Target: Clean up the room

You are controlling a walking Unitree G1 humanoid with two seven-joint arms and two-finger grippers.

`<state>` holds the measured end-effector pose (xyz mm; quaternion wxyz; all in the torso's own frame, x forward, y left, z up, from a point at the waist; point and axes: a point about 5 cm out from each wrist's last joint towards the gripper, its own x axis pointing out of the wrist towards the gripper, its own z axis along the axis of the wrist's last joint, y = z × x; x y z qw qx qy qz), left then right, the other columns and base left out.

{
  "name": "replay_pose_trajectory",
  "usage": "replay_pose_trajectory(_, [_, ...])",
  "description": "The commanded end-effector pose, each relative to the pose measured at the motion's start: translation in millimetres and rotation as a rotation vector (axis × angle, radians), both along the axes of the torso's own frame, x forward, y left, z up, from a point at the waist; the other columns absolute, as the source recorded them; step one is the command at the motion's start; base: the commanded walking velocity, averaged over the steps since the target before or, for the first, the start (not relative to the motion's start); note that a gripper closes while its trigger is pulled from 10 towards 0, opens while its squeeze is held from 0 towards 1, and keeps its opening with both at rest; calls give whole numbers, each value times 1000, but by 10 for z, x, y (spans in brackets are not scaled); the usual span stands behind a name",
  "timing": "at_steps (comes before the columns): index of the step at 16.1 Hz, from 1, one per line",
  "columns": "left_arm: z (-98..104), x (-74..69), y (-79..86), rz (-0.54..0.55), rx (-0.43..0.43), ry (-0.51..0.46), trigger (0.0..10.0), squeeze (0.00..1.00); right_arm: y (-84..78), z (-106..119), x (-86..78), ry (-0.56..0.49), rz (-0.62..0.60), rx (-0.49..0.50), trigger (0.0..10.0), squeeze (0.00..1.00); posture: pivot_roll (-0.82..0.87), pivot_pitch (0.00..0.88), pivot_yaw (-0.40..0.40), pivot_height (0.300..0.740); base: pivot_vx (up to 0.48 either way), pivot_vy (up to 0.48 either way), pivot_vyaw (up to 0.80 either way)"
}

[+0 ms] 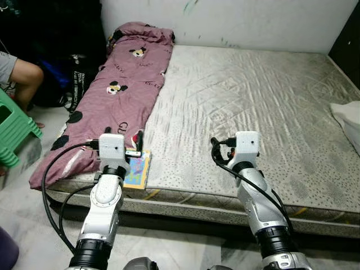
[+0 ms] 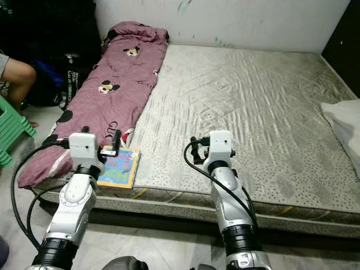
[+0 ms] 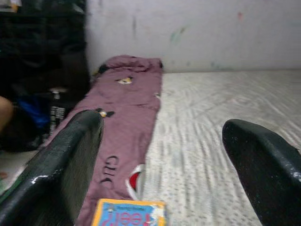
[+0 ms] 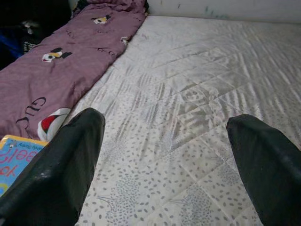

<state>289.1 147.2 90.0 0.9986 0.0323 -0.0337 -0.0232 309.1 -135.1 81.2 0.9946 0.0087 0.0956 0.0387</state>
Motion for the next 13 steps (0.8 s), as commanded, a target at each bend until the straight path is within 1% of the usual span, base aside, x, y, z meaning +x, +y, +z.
replay_pose_trajectory(1, [54,3,-8,-13,-4,-22,10000,0,-23,33,31,-3,-4,-7,10000,0,54,0,6,740,244,0,-575])
replay_pose_trajectory(13, [44,-7,-23,-29,-9,-12,10000,0,-28,18,22,2,-7,-16,10000,0,54,0,7,740,266,0,0])
